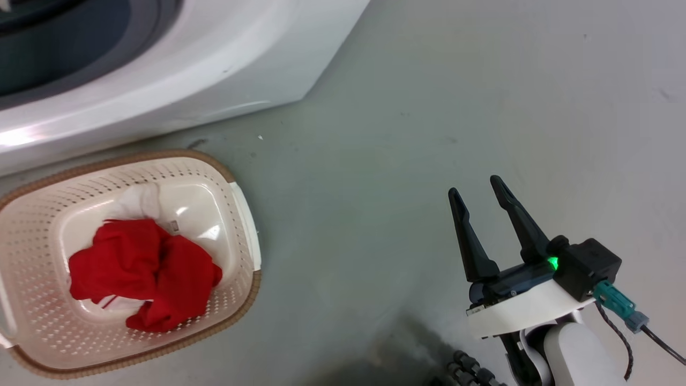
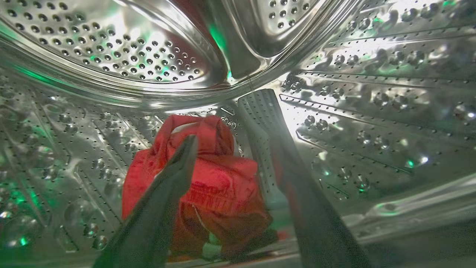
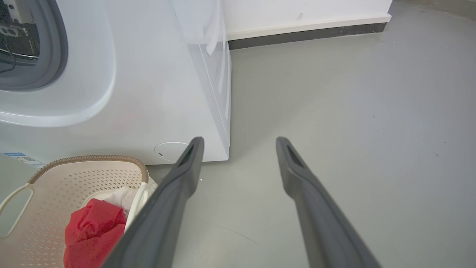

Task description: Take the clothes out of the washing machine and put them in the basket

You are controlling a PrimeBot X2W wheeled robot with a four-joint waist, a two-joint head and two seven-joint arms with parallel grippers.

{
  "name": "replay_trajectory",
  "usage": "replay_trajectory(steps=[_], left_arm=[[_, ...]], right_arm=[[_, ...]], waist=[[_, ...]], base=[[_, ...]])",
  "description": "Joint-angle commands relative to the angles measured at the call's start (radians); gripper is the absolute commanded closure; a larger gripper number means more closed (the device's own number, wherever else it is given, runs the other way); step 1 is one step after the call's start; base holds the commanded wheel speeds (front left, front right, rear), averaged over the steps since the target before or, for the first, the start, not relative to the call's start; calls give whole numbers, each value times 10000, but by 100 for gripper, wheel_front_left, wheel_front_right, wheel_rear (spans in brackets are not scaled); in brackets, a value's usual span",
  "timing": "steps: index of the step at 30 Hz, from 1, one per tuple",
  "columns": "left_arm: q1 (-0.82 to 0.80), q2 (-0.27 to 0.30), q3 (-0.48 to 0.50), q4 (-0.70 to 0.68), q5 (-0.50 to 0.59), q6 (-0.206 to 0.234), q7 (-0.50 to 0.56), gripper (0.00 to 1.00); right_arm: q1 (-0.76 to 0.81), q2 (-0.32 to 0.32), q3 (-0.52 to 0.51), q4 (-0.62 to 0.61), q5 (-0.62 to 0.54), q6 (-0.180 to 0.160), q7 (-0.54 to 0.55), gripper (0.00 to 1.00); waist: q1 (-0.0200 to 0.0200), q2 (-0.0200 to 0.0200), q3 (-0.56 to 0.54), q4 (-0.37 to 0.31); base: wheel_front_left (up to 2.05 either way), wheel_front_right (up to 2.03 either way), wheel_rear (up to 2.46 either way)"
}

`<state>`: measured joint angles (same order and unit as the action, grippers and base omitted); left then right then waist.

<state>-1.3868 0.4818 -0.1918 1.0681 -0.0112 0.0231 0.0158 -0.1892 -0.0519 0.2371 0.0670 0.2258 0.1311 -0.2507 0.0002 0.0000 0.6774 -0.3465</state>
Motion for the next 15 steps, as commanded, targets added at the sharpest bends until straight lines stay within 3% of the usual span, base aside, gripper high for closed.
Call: replay_trajectory(steps=[1, 15], left_arm=[[-235, 108, -67, 2, 78, -26, 112, 0], [-2270, 1799, -1009, -623, 1075, -642, 3519, 0]], right_arm=[[-194, 29, 39, 49, 109, -7, -64, 0], [-586, 29, 676, 11, 551, -7, -147, 0]], waist=[[-2, 0, 463, -303], [-2, 0, 1687, -973]], base=[[0, 0, 0], [0, 0, 0]])
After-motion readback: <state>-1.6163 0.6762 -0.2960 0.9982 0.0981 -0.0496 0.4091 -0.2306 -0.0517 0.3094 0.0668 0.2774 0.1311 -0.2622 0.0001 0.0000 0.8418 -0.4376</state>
